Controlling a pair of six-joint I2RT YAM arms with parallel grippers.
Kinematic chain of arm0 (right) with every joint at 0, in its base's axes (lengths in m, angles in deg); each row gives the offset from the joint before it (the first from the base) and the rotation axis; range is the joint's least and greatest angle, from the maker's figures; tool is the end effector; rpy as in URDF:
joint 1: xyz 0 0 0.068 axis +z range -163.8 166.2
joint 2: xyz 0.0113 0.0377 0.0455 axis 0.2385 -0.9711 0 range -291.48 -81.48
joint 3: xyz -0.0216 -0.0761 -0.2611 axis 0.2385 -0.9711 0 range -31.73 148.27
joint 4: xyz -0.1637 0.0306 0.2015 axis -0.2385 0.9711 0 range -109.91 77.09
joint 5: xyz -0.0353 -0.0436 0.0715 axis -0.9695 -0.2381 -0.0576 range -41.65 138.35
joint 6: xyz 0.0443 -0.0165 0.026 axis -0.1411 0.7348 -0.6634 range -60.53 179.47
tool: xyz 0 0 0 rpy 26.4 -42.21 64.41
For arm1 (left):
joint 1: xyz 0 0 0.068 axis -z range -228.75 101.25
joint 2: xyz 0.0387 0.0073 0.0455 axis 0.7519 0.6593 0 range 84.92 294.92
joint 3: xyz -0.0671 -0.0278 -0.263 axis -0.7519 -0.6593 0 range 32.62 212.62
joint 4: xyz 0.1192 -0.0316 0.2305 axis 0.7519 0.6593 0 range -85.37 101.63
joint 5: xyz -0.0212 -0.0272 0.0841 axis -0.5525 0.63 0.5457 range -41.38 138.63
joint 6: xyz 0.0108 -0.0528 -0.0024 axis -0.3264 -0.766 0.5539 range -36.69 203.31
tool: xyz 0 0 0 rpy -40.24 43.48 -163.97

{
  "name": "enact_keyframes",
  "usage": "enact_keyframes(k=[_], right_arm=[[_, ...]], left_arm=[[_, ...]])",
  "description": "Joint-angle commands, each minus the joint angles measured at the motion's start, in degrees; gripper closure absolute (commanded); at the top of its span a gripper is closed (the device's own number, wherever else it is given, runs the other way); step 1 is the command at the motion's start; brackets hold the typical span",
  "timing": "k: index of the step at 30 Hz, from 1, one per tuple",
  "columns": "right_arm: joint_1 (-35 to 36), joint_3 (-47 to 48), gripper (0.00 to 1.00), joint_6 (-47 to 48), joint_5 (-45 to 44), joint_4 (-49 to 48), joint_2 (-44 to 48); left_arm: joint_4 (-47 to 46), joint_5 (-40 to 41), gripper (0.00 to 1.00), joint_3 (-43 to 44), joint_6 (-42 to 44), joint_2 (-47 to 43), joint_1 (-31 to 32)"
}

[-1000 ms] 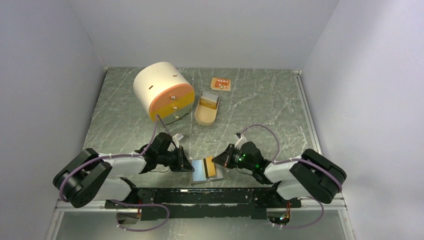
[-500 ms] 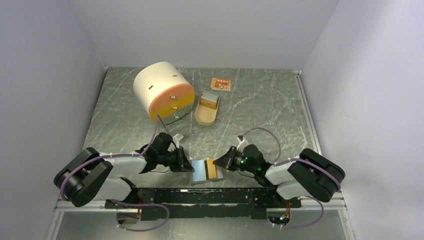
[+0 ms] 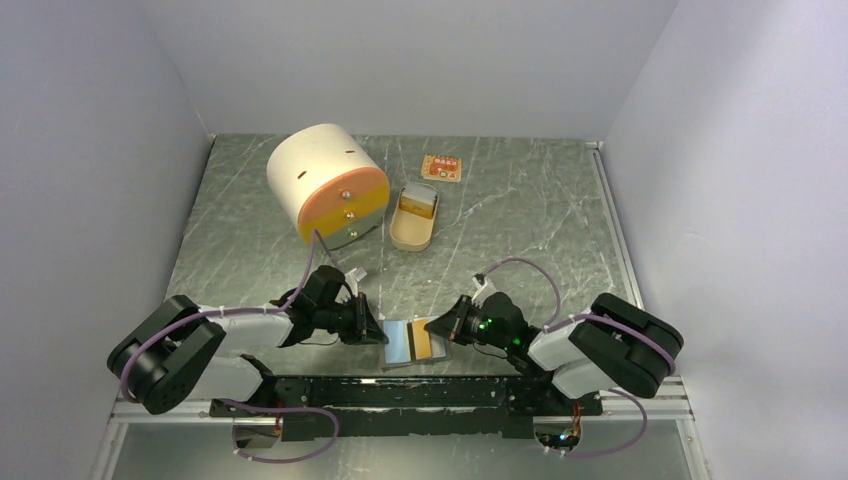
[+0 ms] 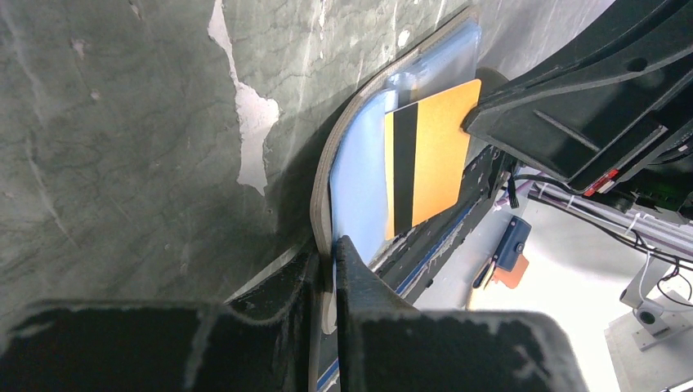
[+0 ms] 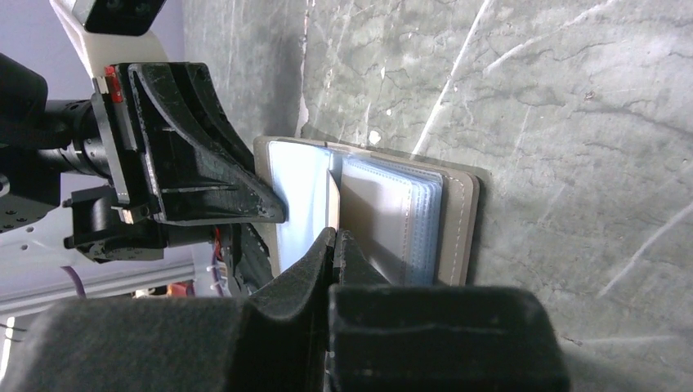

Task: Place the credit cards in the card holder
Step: Insert the credit card into the card holder.

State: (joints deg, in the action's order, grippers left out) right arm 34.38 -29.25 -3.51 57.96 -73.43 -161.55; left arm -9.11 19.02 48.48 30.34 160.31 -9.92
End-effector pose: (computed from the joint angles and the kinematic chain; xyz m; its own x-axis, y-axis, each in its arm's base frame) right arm 0.1191 0.1421 0.1027 -0.8687 0.3465 -0.3541 -0.1377 0.5179 0.8443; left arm 0.1467 -0.1406 0.1130 -0.9857 -0.0975 -0.1372 0.0441 0.6366 -0.7699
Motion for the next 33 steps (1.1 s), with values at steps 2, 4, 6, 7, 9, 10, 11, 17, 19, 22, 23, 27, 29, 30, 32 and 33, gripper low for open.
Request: enact_keyframes(k=[2, 4, 6, 7, 9, 10, 11, 17, 19, 22, 23, 27, 29, 30, 32, 33], right_arm=[[0.95, -0.49, 1.0, -0.79, -3.48, -0.74, 0.79], [1.18, -0.97, 1.0, -0.98, -4.85, 0.01, 2.09], [1.38, -1.35, 1.0, -1.0, -6.39, 1.38, 3.65], [1.5, -1.47, 1.0, -1.05, -7.15, 2.44, 4.55], [1.66, -1.35, 1.0, -0.55, -8.09, 4.36, 6.13], [1.75, -1.09, 1.0, -0.3, -8.15, 5.24, 6.64], [1.93, -0.81, 1.0, -0.14, -8.25, 5.85, 6.99], [3.33, -1.06, 1.0, -0.49, -8.56, 5.02, 5.88], [3.97, -1.1, 1.0, -0.61, -8.69, 4.49, 5.32], [4.7, -1.01, 1.0, -0.56, -8.88, 3.59, 4.04], [4.72, -1.02, 1.0, -0.56, -8.68, 2.97, 3.5], [4.95, -1.07, 1.0, -1.1, -8.45, 0.75, 1.74], [4.99, -0.68, 1.0, -1.27, -8.78, -0.04, 1.07], [4.94, -0.27, 1.0, -1.26, -9.13, 0.24, 0.85], [5.1, 0.46, 1.0, -1.35, -9.52, 1.04, 0.95], [5.14, 0.58, 1.0, -1.66, -9.89, 1.13, 1.1]], left_arm=[[-0.56, 0.34, 0.87, -0.6, -0.29, -0.86, -0.05], [-0.91, 0.13, 0.87, -0.78, -0.46, -0.86, -0.04], [-0.94, 0.12, 0.87, -0.78, -0.55, -0.95, 0.01], [-0.94, 0.18, 0.87, -0.75, -0.51, -0.95, 0.0], [-0.85, 0.2, 0.87, -0.74, -0.51, -1.03, -0.03], [-0.92, 0.22, 0.87, -0.78, -0.53, -1.06, -0.01], [-1.06, 0.21, 0.87, -0.82, -0.57, -1.04, 0.02], [-1.96, -0.06, 0.87, -1.09, -0.9, -0.55, -0.05], [-1.99, 0.04, 0.87, -1.22, -0.89, -0.6, 0.0], [-2.25, -0.06, 0.87, -1.27, -0.99, -0.62, -0.05], [-2.32, -0.04, 0.87, -1.27, -0.99, -0.56, -0.04], [-2.8, -0.29, 0.87, -1.34, -1.16, -0.34, 0.0], [-3.13, -0.43, 0.87, -1.36, -1.32, -0.28, 0.0], [-3.37, -0.51, 0.87, -1.43, -1.47, -0.26, 0.0], [-4.14, -0.97, 0.87, -1.6, -1.74, -0.17, 0.0], [-4.53, -1.2, 0.87, -1.74, -2.03, -0.16, 0.02]])
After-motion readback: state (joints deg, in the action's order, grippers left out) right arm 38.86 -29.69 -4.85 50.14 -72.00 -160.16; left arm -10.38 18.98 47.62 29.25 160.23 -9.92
